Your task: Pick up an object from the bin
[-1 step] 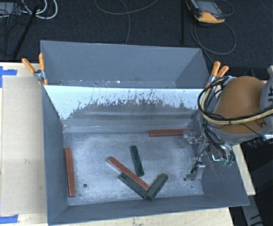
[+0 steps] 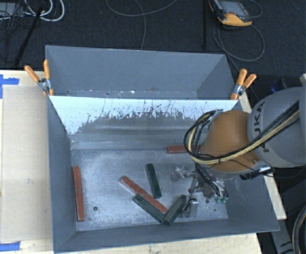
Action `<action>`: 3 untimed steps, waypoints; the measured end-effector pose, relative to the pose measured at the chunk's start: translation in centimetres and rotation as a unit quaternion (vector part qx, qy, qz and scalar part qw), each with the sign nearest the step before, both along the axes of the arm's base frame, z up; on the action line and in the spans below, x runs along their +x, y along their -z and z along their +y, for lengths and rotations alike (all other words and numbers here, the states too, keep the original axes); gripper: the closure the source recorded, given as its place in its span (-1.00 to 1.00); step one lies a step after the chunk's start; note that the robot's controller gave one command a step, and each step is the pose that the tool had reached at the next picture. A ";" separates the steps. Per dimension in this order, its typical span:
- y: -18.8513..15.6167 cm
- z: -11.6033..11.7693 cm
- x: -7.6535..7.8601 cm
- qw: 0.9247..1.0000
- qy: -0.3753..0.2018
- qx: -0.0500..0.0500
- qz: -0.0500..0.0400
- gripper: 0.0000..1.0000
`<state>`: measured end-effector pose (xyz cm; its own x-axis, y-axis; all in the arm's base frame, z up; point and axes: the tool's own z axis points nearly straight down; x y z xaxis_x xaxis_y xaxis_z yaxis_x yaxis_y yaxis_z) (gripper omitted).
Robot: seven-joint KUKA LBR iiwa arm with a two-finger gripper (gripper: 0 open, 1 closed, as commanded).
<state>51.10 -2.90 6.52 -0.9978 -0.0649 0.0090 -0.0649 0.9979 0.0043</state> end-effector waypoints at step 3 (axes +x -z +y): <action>-0.7 3.5 -2.4 0.974 -0.224 -0.002 -0.012 -1.00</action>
Offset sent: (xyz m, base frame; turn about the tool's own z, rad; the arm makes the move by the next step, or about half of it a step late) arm -0.0260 0.0086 0.0048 -0.0122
